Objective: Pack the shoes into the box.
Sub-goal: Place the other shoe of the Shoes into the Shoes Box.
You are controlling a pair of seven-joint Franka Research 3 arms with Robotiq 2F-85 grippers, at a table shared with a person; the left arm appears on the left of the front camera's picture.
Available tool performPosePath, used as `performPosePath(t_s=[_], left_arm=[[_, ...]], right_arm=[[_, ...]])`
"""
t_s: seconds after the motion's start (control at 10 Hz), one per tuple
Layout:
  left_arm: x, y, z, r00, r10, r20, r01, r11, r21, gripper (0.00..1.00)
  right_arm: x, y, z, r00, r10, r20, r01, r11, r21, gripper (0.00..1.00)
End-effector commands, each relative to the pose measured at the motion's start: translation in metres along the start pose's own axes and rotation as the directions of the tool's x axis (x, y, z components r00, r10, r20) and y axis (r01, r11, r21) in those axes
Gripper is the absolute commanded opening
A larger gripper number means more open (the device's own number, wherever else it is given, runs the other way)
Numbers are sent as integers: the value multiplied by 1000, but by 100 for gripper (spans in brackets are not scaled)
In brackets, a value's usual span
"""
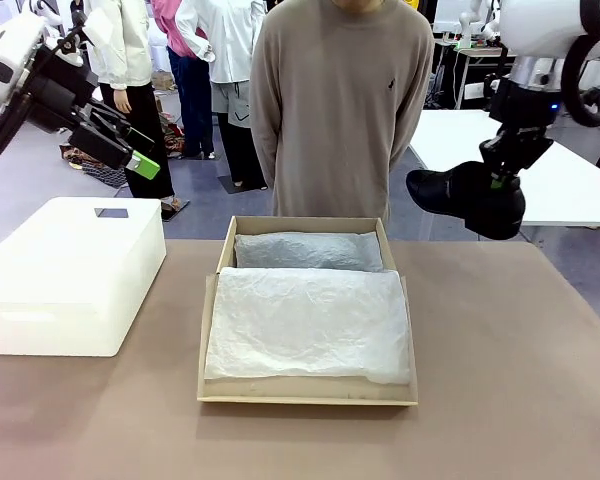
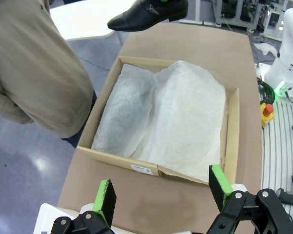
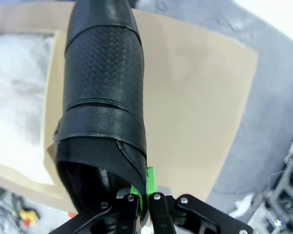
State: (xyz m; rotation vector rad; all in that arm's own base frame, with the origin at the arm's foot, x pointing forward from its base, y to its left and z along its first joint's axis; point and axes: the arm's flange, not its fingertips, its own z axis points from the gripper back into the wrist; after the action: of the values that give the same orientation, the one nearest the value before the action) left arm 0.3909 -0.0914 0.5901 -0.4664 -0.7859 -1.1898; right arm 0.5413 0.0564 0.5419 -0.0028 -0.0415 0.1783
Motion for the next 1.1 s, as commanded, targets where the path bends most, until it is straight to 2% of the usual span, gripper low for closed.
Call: performPosePath(t_s=[0.0,0.2,0.3,0.8,0.9,1.0], left_arm=[[-1,1,0,1000,-20,23,20,1000,-7,100],[-1,1,0,1000,-20,23,20,1000,-7,100],[-1,1,0,1000,-20,23,20,1000,-7,100],[-1,1,0,1000,-20,23,20,1000,-7,100],[-1,1,0,1000,-20,23,20,1000,-7,100],[-1,1,0,1000,-20,23,20,1000,-7,100]], right_arm=[[20,22,5,982,-179,-66,176,983,-58,0],[25,41,7,978,-193,-77,190,981,-45,0],[11,23,-8,985,-167,-50,165,986,-39,0],[11,23,-8,985,-167,-50,165,986,-39,0],[16,25,-12,979,-190,-75,187,981,-42,0],[19,38,-4,976,-217,-34,215,976,-41,0]])
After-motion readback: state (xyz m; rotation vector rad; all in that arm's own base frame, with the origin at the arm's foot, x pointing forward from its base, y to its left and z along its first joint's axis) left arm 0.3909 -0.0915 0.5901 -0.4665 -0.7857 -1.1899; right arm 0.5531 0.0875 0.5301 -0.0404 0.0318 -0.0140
